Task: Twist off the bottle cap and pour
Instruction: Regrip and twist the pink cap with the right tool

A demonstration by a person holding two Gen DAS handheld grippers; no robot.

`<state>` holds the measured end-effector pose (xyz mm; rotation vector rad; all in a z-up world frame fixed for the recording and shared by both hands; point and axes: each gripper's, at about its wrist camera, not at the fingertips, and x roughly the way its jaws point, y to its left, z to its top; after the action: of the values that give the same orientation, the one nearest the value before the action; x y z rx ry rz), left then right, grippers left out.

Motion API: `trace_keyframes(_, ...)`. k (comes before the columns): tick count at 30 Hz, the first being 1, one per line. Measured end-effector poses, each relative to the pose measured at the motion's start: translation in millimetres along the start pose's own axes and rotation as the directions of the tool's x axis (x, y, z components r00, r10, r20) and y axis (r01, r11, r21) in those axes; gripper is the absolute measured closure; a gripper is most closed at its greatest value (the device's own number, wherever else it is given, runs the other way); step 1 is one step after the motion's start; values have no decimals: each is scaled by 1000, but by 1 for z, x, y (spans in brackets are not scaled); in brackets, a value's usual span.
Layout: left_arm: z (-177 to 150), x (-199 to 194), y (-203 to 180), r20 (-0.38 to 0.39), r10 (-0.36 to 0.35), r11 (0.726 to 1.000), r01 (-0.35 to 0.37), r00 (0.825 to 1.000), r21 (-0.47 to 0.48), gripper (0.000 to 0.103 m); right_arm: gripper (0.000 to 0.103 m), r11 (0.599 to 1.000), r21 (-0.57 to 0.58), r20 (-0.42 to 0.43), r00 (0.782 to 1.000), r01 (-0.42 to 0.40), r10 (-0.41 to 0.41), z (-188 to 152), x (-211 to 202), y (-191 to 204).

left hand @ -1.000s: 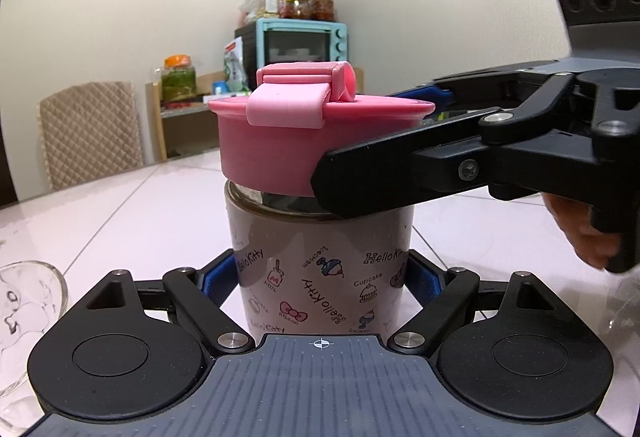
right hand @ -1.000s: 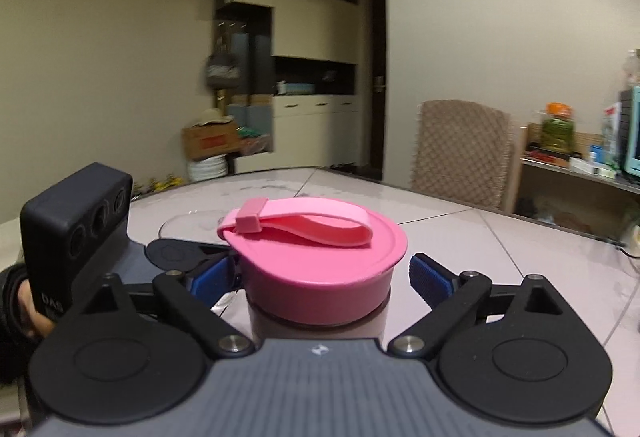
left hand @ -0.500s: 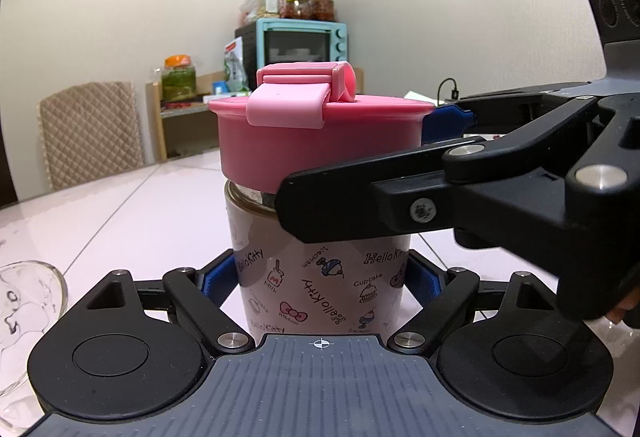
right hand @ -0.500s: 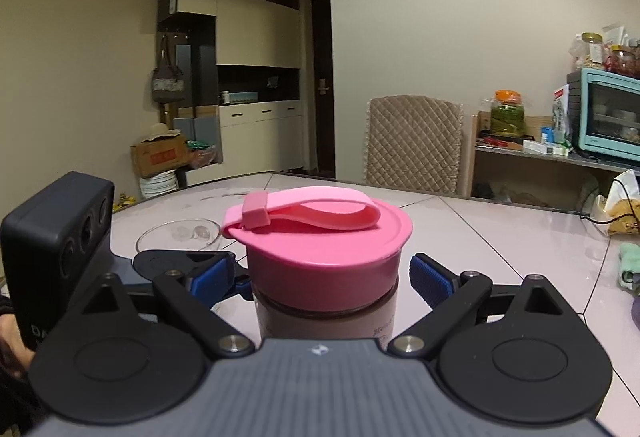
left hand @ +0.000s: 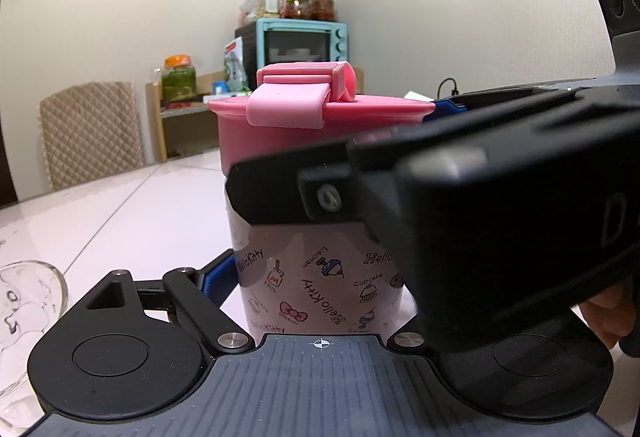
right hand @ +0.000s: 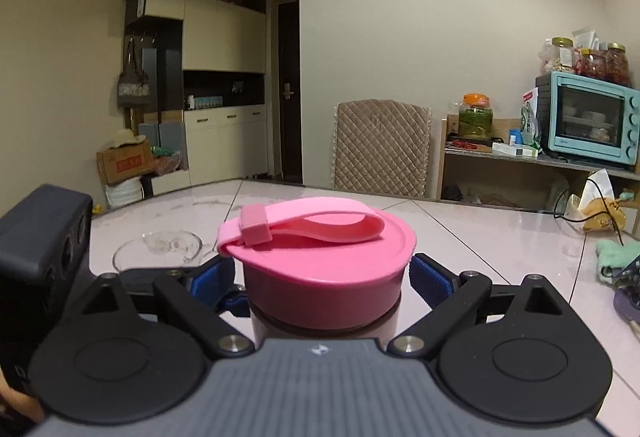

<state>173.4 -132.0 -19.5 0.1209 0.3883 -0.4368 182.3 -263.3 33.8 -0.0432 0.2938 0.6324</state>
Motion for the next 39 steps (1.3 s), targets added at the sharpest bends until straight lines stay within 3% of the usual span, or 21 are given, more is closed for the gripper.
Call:
trace_keyframes(12, 3, 4, -1, 0, 0, 1000, 0, 1000, 0, 13, 9, 999, 20, 10, 1000, 28, -28, 0, 4, 7)
trace_keyframes(19, 4, 5, 3, 0, 0, 1000, 0, 1000, 0, 13, 17, 999, 29, 6, 999, 41, -42, 1, 5, 13)
trace_keyframes(24, 5, 6, 6, 0, 0, 1000, 0, 1000, 1, 13, 18, 999, 31, 8, 1000, 26, -26, 0, 3, 10)
trace_keyframes(33, 6, 7, 10, 0, 0, 1000, 0, 1000, 0, 13, 18, 988, -91, 33, 991, -125, 129, -5, 2, -9)
trace_keyframes(39, 8, 10, 11, -1, -1, 1000, 1, 1000, 0, 13, 18, 947, -122, 33, 952, -299, 305, -4, 4, -38)
